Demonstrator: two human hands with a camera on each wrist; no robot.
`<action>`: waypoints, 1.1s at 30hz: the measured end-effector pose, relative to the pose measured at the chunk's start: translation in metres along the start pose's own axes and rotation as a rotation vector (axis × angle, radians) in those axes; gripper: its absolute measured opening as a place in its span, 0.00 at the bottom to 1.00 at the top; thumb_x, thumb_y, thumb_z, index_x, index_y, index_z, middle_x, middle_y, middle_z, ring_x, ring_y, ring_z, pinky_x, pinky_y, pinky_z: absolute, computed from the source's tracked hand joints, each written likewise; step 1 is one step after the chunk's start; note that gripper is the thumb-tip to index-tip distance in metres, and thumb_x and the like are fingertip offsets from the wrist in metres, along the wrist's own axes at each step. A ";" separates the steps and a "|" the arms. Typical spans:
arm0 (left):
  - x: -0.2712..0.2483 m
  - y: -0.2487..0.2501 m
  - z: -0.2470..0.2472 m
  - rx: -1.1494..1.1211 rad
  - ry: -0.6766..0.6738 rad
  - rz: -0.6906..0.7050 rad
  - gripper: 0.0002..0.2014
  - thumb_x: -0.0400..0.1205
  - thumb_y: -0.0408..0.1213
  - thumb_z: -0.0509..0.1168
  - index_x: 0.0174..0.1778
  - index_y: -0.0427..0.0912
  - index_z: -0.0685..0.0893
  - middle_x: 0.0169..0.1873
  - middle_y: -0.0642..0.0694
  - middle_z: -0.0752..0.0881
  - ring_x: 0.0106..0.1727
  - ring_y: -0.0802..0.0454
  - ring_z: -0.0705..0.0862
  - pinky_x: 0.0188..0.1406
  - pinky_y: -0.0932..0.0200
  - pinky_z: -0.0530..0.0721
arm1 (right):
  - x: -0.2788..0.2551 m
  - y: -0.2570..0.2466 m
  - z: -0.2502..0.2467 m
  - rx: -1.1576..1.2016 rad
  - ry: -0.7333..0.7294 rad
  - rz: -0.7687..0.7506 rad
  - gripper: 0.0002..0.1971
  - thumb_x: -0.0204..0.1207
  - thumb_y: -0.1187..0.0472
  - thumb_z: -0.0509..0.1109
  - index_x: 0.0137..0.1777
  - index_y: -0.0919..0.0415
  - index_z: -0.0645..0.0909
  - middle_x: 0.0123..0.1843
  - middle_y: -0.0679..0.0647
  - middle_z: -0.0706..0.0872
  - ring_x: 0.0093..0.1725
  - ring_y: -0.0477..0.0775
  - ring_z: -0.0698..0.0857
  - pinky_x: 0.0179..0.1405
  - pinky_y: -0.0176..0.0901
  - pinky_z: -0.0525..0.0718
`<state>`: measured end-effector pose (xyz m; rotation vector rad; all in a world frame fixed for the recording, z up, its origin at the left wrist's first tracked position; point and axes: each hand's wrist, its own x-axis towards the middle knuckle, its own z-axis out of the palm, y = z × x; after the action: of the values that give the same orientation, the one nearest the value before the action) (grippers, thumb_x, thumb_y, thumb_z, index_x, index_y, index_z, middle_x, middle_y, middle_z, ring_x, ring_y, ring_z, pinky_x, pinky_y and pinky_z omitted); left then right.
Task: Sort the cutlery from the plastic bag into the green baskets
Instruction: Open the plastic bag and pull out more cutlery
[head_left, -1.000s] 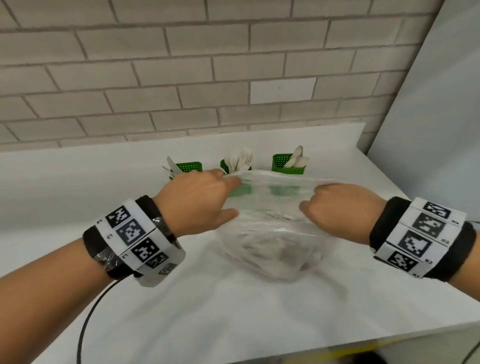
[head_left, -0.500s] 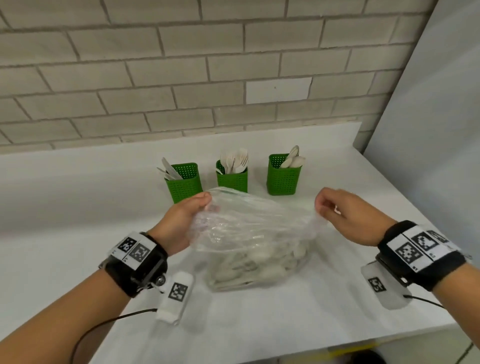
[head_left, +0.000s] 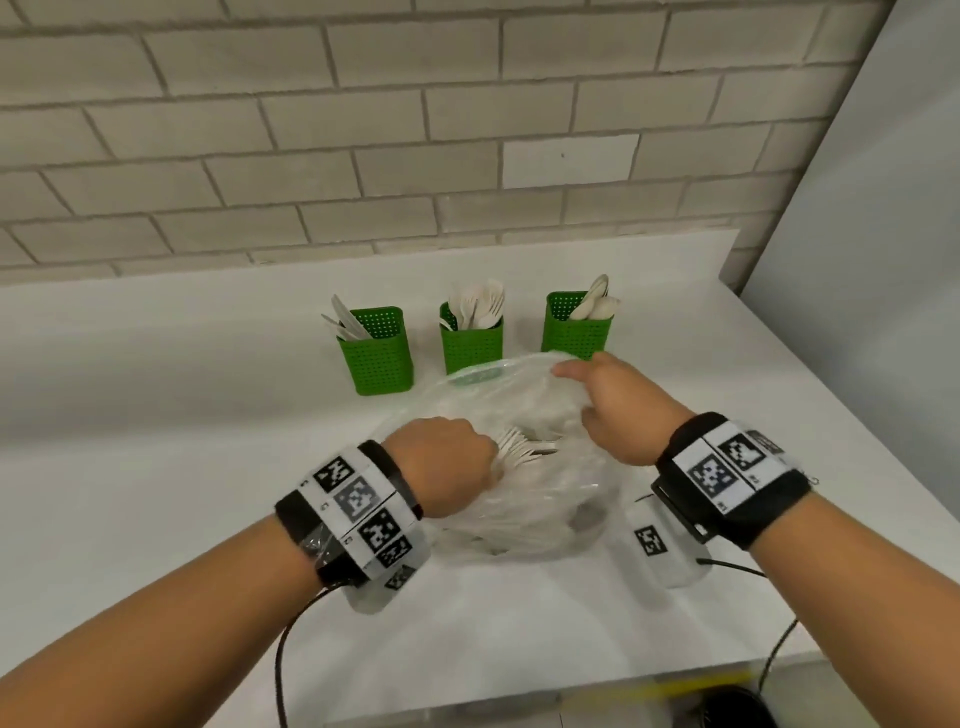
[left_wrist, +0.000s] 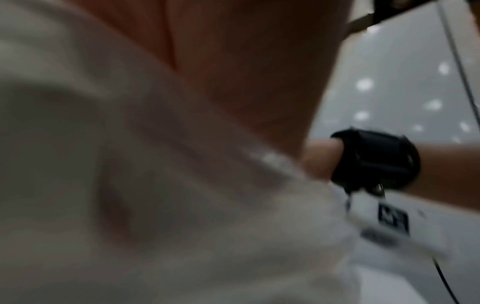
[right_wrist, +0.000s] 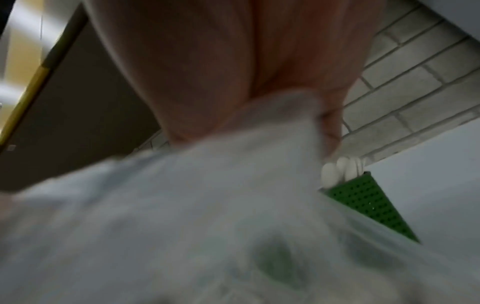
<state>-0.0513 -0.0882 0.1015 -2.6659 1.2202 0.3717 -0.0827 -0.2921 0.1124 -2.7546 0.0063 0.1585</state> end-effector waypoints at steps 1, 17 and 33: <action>-0.004 -0.006 -0.001 0.026 -0.139 -0.034 0.23 0.89 0.54 0.49 0.68 0.44 0.79 0.62 0.40 0.84 0.60 0.39 0.83 0.57 0.49 0.81 | -0.002 0.007 -0.003 0.040 0.085 -0.015 0.30 0.77 0.75 0.61 0.79 0.56 0.70 0.66 0.60 0.76 0.68 0.62 0.76 0.69 0.41 0.71; -0.023 -0.036 0.031 -0.497 0.815 0.242 0.18 0.66 0.20 0.60 0.39 0.50 0.69 0.36 0.56 0.72 0.34 0.59 0.68 0.34 0.73 0.65 | -0.031 0.035 0.001 -0.383 0.163 -0.172 0.16 0.70 0.74 0.63 0.54 0.56 0.77 0.49 0.52 0.81 0.47 0.62 0.83 0.42 0.48 0.78; -0.025 -0.038 0.057 -0.390 0.600 -0.335 0.25 0.81 0.61 0.57 0.34 0.47 0.91 0.62 0.48 0.76 0.63 0.46 0.70 0.61 0.52 0.65 | -0.035 0.008 0.008 0.026 0.085 0.099 0.28 0.75 0.29 0.54 0.57 0.44 0.87 0.68 0.54 0.73 0.71 0.58 0.68 0.72 0.59 0.70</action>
<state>-0.0470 -0.0304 0.0578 -3.3966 0.8444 -0.3005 -0.1182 -0.2977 0.1062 -2.7342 0.1671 0.0670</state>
